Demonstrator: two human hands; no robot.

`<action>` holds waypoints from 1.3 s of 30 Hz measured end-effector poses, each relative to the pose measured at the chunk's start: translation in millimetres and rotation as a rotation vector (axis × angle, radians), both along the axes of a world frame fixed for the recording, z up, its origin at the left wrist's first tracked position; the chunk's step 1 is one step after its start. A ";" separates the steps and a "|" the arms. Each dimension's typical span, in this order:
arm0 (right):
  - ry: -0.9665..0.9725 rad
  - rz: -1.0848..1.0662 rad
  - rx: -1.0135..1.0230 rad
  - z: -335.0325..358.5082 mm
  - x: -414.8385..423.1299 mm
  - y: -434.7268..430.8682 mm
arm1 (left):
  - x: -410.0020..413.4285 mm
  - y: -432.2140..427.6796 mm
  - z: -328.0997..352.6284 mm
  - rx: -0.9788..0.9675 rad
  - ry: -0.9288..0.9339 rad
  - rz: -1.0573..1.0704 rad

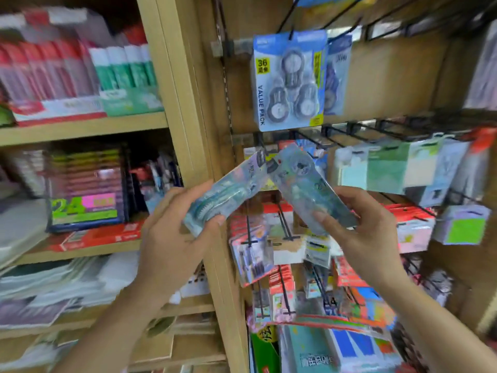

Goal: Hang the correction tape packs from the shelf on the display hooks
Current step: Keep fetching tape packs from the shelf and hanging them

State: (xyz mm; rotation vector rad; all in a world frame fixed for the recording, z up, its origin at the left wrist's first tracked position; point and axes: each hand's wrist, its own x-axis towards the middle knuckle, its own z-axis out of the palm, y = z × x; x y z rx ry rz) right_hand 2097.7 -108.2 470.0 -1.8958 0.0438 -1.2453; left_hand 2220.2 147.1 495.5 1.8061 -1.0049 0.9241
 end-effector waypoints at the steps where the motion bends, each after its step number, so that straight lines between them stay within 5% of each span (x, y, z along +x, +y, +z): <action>1: -0.017 -0.009 -0.007 11.2 1.7 -1.3 | 3.4 -0.9 10.3 -0.003 -0.041 0.004; 8: -0.124 0.026 -0.044 87.3 16.4 -7.3 | 21.8 -10.1 77.8 -0.151 -0.267 0.068; 15: -0.158 0.030 -0.117 147.8 36.9 -17.5 | 42.2 -23.8 127.7 -0.300 -0.312 0.080; 22: -0.144 0.139 -0.091 178.2 72.8 -17.1 | 64.7 -47.3 156.2 -0.646 -0.329 -0.020; 39: -0.105 0.254 0.117 175.6 138.5 -8.7 | 129.0 -75.1 187.0 -0.530 -0.573 0.151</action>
